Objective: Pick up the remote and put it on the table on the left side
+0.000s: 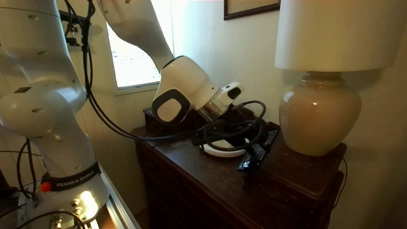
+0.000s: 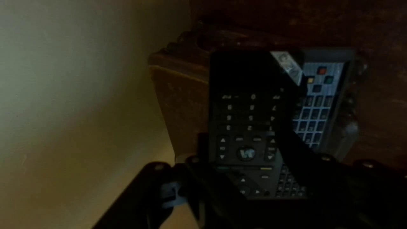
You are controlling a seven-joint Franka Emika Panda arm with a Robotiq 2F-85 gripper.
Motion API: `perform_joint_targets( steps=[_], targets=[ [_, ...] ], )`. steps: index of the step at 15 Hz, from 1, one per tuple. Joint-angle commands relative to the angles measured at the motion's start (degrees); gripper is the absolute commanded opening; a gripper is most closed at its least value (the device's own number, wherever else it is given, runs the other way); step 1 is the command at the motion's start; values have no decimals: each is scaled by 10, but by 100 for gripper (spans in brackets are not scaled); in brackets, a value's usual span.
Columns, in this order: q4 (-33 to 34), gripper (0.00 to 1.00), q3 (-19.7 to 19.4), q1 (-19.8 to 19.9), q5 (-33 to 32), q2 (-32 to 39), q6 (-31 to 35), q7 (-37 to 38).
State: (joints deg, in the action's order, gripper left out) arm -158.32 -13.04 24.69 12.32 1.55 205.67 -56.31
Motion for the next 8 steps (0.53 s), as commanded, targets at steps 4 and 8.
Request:
perform_joint_targets(
  steps=[4, 8],
  targets=[
    [0, 35, 17, -34, 72, 25, 184, -145],
    [3, 35, -12, -87, 72, 96, 327, -166]
  ],
)
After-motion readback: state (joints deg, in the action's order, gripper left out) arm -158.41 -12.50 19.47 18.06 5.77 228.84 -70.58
